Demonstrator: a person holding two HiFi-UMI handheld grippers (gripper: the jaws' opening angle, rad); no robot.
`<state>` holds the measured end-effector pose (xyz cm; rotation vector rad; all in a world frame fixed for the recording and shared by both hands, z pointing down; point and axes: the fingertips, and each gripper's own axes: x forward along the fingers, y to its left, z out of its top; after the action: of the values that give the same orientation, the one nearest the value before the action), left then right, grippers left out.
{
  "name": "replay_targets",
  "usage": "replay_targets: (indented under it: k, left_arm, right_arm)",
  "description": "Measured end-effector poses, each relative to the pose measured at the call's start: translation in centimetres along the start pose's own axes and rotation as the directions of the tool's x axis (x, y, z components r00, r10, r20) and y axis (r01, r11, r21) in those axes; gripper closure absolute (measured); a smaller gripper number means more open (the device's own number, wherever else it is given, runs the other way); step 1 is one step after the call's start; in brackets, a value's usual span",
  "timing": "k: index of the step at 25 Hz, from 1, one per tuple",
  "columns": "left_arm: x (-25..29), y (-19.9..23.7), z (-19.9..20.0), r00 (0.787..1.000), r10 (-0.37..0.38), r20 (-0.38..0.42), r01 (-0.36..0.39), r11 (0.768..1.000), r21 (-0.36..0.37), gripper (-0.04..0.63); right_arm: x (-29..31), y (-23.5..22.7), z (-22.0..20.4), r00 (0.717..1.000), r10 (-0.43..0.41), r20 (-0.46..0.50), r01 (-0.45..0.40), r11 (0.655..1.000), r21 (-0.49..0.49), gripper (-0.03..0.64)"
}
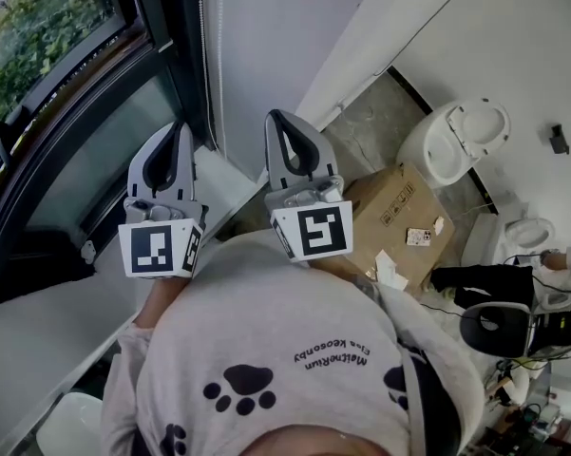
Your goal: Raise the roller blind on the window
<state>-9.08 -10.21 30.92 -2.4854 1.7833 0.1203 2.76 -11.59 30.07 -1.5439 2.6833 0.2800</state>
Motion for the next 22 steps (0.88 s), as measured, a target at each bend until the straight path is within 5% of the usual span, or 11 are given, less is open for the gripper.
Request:
replay_targets:
  k: [22]
  left_arm:
    - [0.7,0.6,-0.5,1.000,0.014,-0.015,-0.014,1.000,-0.001,0.588]
  right_arm:
    - [1.2,0.3,0.1,1.000,0.008,0.015,-0.008,1.000,-0.012,0.607]
